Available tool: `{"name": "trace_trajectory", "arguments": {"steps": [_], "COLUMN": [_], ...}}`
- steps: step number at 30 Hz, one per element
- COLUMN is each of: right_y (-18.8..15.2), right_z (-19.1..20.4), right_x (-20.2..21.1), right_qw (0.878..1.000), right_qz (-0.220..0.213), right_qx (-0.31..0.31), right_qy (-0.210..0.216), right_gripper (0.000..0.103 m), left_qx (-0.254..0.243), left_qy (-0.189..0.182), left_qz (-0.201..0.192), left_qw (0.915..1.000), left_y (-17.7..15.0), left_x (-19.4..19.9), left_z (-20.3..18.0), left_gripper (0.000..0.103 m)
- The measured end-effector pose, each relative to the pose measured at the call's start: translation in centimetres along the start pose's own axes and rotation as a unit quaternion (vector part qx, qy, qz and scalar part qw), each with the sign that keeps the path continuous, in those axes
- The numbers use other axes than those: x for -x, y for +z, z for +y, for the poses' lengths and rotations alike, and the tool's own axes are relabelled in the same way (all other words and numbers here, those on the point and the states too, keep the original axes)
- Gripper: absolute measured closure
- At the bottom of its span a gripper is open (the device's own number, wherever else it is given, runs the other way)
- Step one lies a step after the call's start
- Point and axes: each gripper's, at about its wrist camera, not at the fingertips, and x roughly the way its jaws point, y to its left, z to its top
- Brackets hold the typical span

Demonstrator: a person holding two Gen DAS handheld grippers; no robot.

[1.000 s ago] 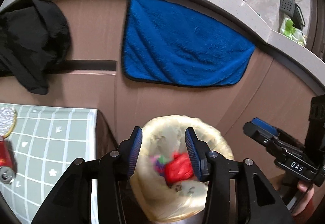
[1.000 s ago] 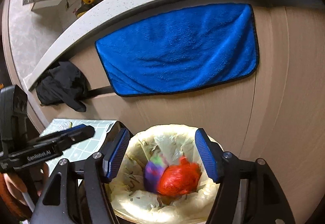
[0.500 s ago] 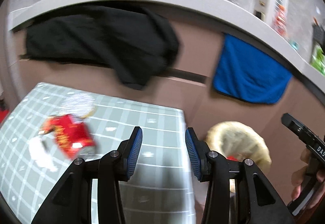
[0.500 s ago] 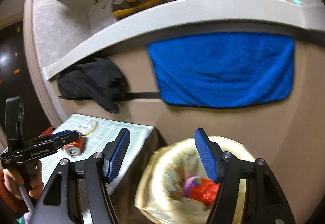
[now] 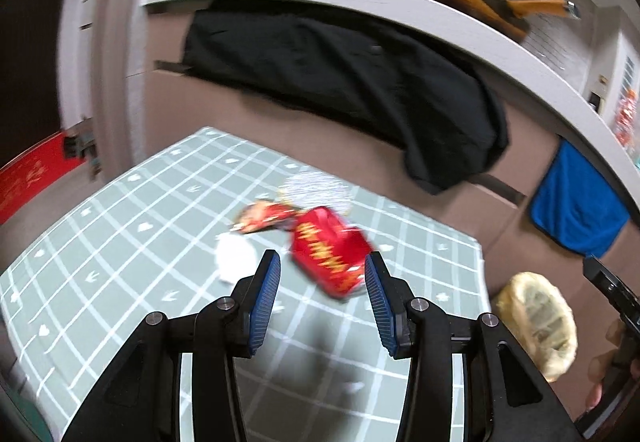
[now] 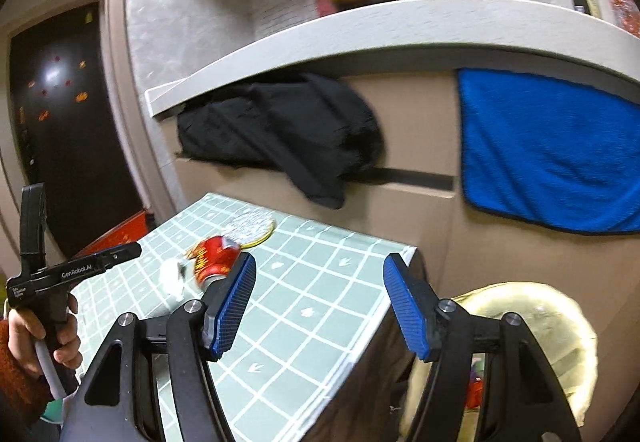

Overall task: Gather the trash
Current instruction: 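Move both grippers back over the table toward the remaining trash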

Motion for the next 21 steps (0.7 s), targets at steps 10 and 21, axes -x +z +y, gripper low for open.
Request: {"name": "trace_trajectory", "arguments": {"steps": [10,21], "right_y": [-2.0,-3.7], "right_z": [3.0,2.9], "right_x": [-3.8,-5.5], "right_qw": [0.999,0.996], "right_qz": [0.047,0.079], "right_qx": [0.015,0.004], "right_qy": [0.021,0.033], "right_gripper": [0.04,0.04], "left_qx": [0.049,0.038], "left_qy": [0.022,0.068], "left_qz": [0.042,0.069], "left_qw": [0.9977,0.9945], "left_y": [-1.8,-1.3], "left_x": [-2.6,-8.8], "left_z": [5.2,5.2], "left_gripper": [0.058,0.058]}}
